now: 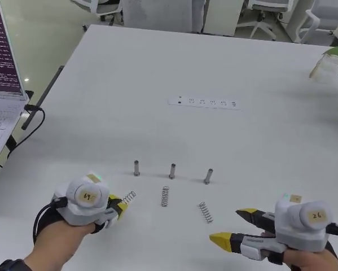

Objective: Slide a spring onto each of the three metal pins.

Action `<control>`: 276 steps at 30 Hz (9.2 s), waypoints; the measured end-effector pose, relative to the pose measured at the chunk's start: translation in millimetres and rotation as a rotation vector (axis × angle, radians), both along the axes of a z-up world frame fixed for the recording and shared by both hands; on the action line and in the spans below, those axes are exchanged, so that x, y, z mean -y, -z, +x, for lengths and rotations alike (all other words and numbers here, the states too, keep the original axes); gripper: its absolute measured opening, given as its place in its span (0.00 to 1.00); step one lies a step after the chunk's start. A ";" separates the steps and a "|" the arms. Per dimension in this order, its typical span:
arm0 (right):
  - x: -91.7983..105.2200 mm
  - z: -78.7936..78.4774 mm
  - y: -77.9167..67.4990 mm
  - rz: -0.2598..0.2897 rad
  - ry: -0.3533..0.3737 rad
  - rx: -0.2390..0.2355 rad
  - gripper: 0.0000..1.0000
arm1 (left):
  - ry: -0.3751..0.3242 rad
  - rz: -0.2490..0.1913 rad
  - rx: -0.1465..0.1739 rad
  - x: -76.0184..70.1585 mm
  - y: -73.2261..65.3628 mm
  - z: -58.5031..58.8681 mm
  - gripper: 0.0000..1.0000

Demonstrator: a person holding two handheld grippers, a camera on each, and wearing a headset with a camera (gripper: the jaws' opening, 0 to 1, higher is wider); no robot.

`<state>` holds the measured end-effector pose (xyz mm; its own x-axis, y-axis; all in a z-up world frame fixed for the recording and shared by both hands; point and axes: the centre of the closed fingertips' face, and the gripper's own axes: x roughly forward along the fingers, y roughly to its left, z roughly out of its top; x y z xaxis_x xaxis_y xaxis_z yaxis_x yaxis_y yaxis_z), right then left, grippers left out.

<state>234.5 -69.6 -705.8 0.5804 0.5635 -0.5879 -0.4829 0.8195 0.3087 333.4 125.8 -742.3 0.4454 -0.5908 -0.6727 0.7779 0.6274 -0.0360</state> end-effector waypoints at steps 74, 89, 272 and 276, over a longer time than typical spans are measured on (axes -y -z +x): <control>-64.5 28.4 -8.3 0.197 -0.107 -0.042 0.26 | 0.395 -0.059 0.086 120.6 -44.1 -75.3 0.02; -69.9 25.0 -9.6 0.220 -0.126 -0.057 0.17 | 0.423 -0.040 0.105 120.9 -43.6 -76.6 0.02; -47.8 9.4 -42.5 -0.588 -1.128 0.024 0.08 | 0.450 -0.268 0.113 135.8 -81.0 -70.7 0.10; -46.1 8.8 -37.8 -0.588 -1.120 0.012 0.09 | 0.411 -0.258 0.106 121.2 -75.8 -64.0 0.12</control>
<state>243.4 -23.6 -668.0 -0.0372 0.4042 -0.9139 -0.9992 -0.0274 0.0285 269.3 4.6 -666.6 0.1985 -0.8733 -0.4449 0.9669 0.2488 -0.0569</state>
